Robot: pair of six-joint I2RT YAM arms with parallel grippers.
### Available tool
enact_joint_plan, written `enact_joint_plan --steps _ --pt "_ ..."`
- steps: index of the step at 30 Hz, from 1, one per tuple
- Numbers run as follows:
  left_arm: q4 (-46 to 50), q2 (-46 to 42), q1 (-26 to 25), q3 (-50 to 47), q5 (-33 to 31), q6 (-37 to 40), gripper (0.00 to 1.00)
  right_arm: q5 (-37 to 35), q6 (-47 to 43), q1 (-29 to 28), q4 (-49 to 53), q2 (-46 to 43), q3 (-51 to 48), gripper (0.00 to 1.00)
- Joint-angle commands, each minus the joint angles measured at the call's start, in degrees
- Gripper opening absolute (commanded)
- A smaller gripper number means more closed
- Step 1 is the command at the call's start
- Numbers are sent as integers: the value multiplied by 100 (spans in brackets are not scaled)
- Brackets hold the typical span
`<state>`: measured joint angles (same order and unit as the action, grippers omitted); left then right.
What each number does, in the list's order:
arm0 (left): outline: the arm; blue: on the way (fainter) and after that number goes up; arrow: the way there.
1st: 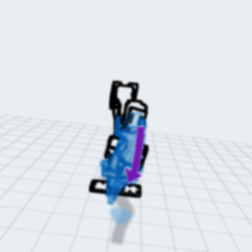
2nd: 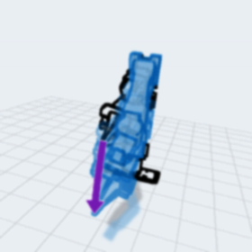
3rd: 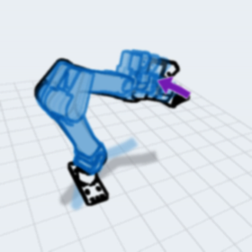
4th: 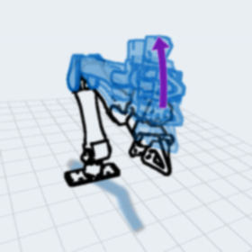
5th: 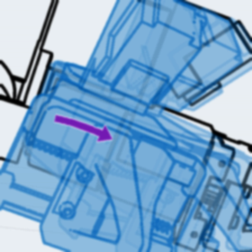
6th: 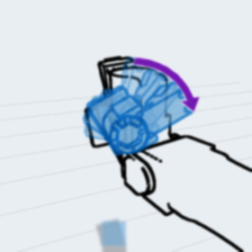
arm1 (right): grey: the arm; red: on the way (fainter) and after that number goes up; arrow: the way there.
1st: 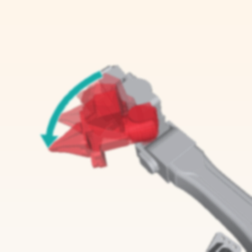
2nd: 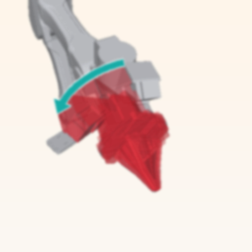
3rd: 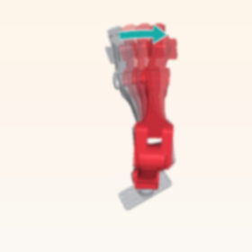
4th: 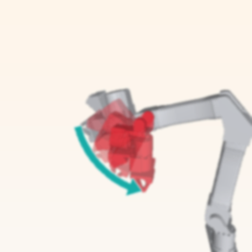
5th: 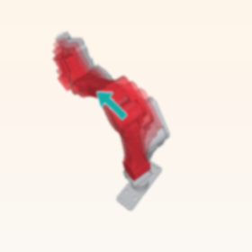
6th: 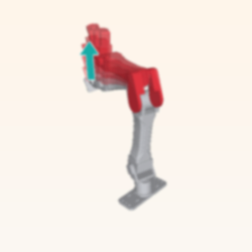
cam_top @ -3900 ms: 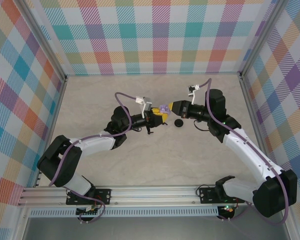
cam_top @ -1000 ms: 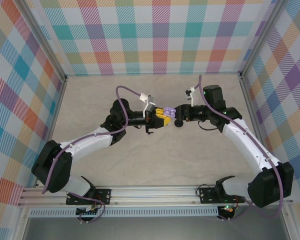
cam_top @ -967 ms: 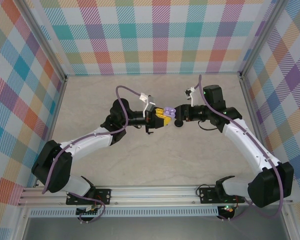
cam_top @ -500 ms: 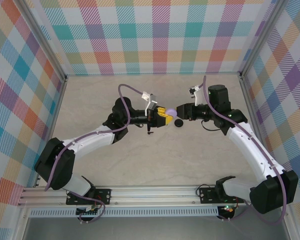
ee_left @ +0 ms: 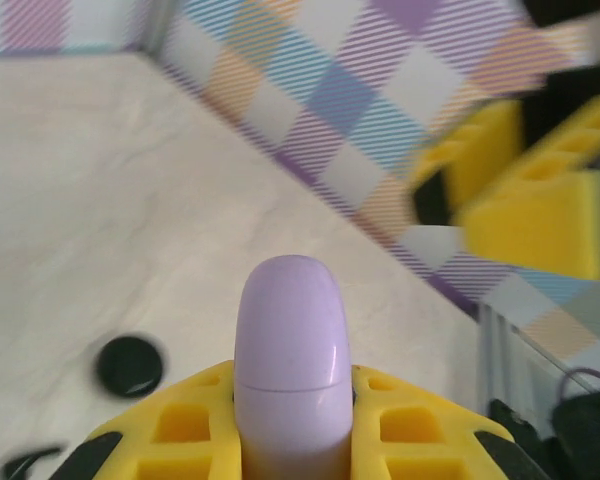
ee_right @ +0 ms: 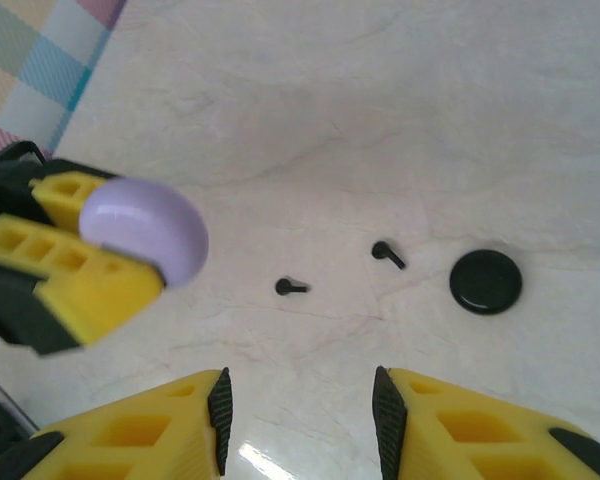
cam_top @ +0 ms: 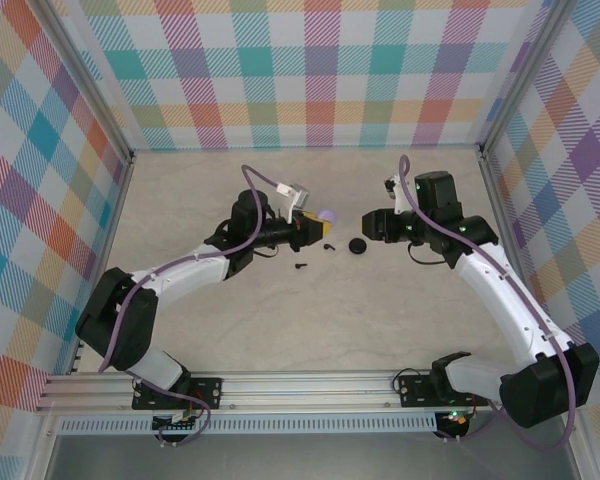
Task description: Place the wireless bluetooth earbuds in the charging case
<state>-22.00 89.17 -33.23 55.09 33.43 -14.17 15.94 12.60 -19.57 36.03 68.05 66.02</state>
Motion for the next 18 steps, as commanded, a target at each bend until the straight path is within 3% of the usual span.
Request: enact_joint_plan --steps 1,9,18 --pt "1064 172 286 319 -546 -167 0 -284 -127 -29 347 -73 19 44" --pt "3245 992 1016 1208 -829 -126 0 -311 -115 -29 499 -194 -157 45" --pt "4310 1825 1273 1879 -985 125 0 -197 -74 -29 510 -77 -230 46"
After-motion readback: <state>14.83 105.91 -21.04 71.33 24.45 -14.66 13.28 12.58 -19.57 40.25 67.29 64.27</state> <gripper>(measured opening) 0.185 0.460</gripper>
